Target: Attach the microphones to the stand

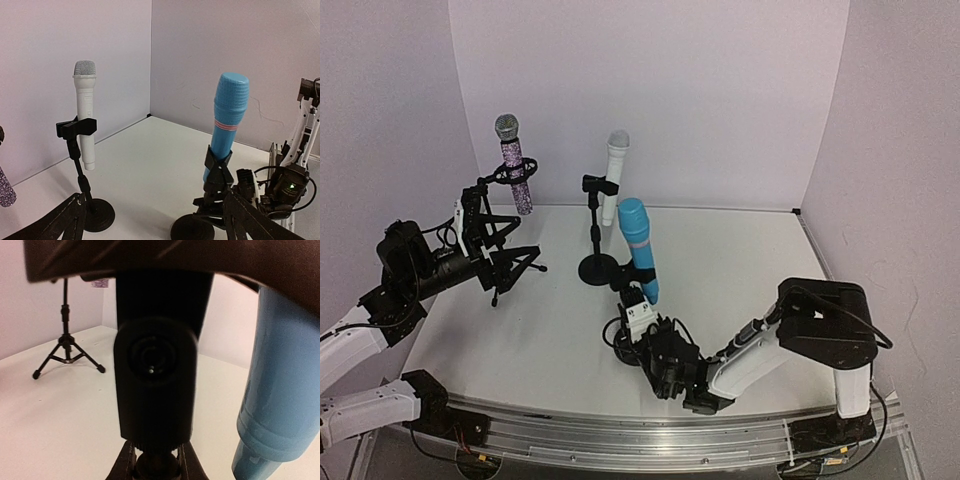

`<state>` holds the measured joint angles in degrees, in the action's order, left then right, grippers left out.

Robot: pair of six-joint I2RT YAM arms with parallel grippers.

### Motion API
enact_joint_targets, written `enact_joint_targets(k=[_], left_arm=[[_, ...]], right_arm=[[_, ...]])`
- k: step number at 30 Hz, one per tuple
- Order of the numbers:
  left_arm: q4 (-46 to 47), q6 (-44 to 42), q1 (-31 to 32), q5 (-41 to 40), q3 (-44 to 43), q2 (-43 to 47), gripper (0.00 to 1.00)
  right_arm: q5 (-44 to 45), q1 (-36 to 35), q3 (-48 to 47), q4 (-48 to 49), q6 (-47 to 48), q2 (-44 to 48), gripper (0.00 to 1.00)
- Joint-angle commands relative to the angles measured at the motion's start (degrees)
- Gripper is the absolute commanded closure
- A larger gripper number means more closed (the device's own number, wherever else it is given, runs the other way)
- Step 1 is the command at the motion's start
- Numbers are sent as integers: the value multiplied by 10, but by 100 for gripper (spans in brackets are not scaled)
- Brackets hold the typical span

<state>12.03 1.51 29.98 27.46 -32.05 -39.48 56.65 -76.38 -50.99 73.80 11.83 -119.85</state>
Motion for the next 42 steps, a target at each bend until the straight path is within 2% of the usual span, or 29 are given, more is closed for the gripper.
enact_joint_targets(k=[1, 8, 14, 21, 28, 42], left_arm=[[14, -5, -3, 7, 0, 6, 5], [16, -7, -3, 1, 2, 2, 5], [16, -8, -4, -4, 9, -1, 5], [16, -14, -10, -15, 11, -2, 4], [17, -14, -12, -22, 19, 3, 4], [19, -14, -15, -24, 21, 4, 4]], right_arm=[[3, 92, -31, 37, 41, 42, 100], [-54, 226, -98, 38, 9, 41, 100], [-47, 285, -178, 38, -10, -15, 100], [-13, 293, -217, 36, 7, -65, 100], [47, 293, -213, 34, 89, -73, 100], [51, 295, -199, 27, 11, -112, 100]])
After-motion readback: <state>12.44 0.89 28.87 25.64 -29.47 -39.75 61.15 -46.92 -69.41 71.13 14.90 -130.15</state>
